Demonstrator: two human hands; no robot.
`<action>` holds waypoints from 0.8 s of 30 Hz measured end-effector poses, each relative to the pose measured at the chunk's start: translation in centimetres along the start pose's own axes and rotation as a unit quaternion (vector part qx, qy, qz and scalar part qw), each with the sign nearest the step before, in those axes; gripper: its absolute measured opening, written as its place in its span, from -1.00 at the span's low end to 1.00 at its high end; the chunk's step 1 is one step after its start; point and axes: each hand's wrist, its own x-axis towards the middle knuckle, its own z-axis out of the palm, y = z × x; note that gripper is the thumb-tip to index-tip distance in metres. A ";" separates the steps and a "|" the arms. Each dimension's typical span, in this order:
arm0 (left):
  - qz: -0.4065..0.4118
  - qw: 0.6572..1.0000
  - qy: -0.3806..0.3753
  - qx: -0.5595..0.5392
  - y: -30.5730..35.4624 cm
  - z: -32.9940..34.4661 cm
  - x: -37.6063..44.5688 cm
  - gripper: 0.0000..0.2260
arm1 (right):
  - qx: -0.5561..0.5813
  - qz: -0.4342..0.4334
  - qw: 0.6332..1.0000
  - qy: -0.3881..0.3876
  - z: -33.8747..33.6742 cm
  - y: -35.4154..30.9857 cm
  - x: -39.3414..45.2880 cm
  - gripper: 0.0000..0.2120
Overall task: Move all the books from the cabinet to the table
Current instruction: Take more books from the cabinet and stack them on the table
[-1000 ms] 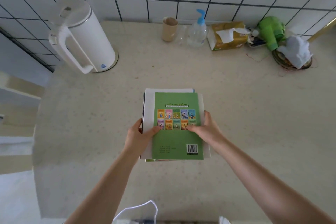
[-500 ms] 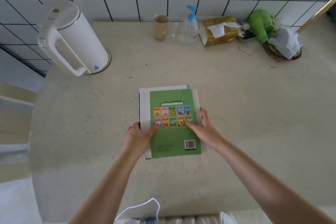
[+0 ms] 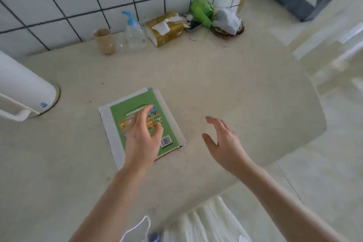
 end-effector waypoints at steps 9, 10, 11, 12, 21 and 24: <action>0.125 0.975 -0.176 -0.057 7.9 9.7 -9.1 -0.73 | -0.018 0.098 0.986 0.133 -5.6 9.7 -14.0 -0.64; 0.142 0.968 -0.201 -0.053 9.1 11.0 -11.2 -0.74 | -0.019 0.117 0.982 0.149 -6.2 11.1 -16.8 -0.64; 0.158 0.962 -0.220 -0.046 9.9 12.0 -13.2 -0.76 | -0.022 0.130 0.978 0.161 -6.6 12.2 -19.1 -0.65; 0.173 0.955 -0.236 -0.040 10.7 12.8 -15.0 -0.77 | -0.023 0.145 0.974 0.170 -6.9 13.2 -21.2 -0.65; 0.306 0.846 -0.436 -0.021 18.2 21.5 -36.4 -0.76 | 0.002 0.335 0.890 0.310 -9.3 20.9 -45.7 -0.64; 0.359 0.786 -0.503 -0.027 20.0 24.2 -43.4 -0.75 | 0.009 0.406 0.843 0.352 -9.1 22.3 -53.1 -0.63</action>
